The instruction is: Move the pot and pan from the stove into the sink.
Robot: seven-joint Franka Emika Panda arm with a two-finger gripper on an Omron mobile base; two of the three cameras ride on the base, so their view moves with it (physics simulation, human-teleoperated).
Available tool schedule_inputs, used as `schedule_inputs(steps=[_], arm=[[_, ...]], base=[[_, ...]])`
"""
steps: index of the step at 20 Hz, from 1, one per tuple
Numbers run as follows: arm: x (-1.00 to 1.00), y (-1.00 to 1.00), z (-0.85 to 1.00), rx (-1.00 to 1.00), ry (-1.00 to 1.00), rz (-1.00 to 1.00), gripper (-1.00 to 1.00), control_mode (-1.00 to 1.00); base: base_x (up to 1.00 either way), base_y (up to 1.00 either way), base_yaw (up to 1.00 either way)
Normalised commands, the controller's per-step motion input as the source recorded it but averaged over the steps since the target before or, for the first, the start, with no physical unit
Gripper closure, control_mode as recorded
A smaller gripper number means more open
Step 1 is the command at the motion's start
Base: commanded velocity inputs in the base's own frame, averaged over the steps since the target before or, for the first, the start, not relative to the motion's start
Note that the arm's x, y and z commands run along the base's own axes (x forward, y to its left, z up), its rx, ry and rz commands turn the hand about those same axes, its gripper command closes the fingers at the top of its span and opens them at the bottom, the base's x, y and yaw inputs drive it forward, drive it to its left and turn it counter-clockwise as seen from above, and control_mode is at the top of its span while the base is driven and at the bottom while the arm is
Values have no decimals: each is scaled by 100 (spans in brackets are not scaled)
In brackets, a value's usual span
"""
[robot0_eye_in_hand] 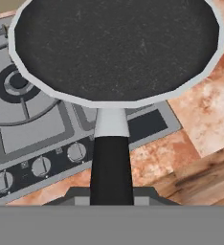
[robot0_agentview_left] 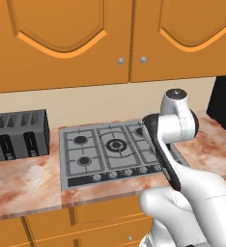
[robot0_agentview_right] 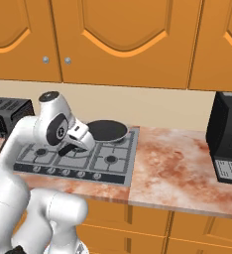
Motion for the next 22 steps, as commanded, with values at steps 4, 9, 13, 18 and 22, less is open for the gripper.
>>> schedule_inputs(steps=[4, 9, 13, 18, 22], arm=[[-99, 9, 22, 0, 0, 12, 100, -100], [-99, 9, 19, 0, 0, 13, 100, -100], [-94, 8, 16, 0, -1, 13, 100, -100], [-84, 3, 7, 0, -8, 13, 100, -100], [-76, 0, 2, 0, -21, 11, 100, -100]], base=[[0, 0, 0], [0, 0, 0], [0, 0, 0], [0, 0, 0], [0, 0, 0]])
